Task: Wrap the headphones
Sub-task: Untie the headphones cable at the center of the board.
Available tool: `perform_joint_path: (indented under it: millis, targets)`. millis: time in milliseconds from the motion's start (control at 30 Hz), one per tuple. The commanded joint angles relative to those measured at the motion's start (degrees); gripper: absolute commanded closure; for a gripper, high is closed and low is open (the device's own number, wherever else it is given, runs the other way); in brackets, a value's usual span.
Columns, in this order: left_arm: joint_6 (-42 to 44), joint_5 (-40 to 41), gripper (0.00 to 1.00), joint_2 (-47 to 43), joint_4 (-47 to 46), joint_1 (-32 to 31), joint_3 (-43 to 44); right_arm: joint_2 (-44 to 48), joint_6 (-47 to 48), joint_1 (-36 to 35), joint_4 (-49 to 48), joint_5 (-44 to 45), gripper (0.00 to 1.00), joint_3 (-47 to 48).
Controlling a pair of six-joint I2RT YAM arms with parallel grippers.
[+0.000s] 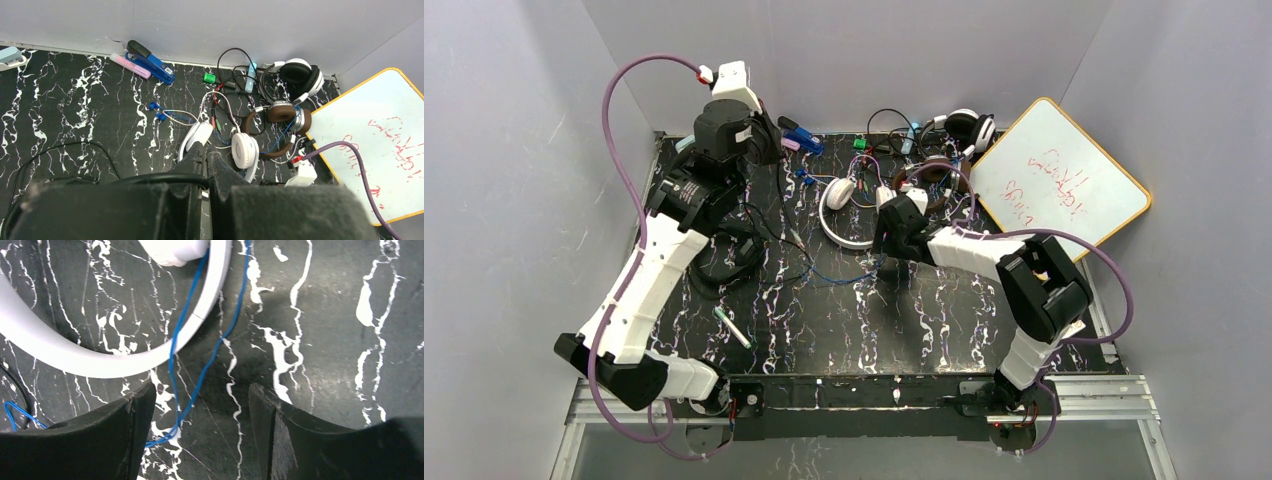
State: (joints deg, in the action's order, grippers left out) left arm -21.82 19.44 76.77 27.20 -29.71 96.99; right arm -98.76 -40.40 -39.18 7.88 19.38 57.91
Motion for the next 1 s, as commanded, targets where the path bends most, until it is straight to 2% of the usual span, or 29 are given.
perform_joint_path:
  millis: [0,67,100,267,300,367,500,700,733,767,833,867,967]
  targets:
    - [0.34,0.54,1.00,-2.86,-0.44,0.36,-2.00,-2.92,-1.05,-1.04,-1.00,1.76,0.26,4.29]
    - [0.37,0.60,1.00,-3.19,-0.55,0.44,-2.79,-5.15,-1.34,-1.31,0.56,2.94,0.31,6.11]
    - [0.42,0.64,1.00,-3.35,-0.51,0.45,-3.11,-6.26,-1.61,-1.57,1.95,4.23,0.38,7.46]
    - [1.39,1.08,1.00,-3.87,-0.66,0.53,-3.91,-6.10,-3.37,-2.20,6.04,13.65,0.89,7.69]
    - [1.67,1.18,1.00,-3.91,-0.56,0.58,-3.91,-4.91,-3.80,-2.11,7.08,16.89,0.95,7.39]
    - [2.20,1.94,1.00,-3.99,-0.13,0.62,-3.96,-0.24,-2.82,-0.71,8.63,18.99,0.99,6.63]
    - [2.40,2.07,1.00,-4.54,-0.14,0.62,-5.21,10.28,0.69,6.16,9.42,18.22,0.99,5.60]
    - [3.51,4.16,1.00,-5.68,-0.29,0.62,-7.02,23.46,-2.52,25.53,10.75,18.33,0.99,4.56]
    - [3.54,4.34,1.00,-5.81,-0.29,0.62,-7.25,24.48,-3.76,27.91,11.32,19.23,0.92,4.87]
    - [3.43,4.14,1.00,-5.90,-0.32,0.62,-7.48,25.12,-4.36,29.39,12.24,20.18,0.75,5.48]
    - [3.08,2.88,1.00,-5.81,-0.44,0.62,-7.81,25.82,0.16,29.95,10.23,18.03,0.35,6.33]
    - [2.87,2.11,1.00,-5.70,-0.38,0.62,-7.98,25.90,2.90,29.98,9.29,14.70,0.25,6.59]
    - [2.38,0.16,1.00,-5.20,-0.33,0.62,-8.46,25.58,9.86,30.03,9.32,-3.16,0.14,8.36]
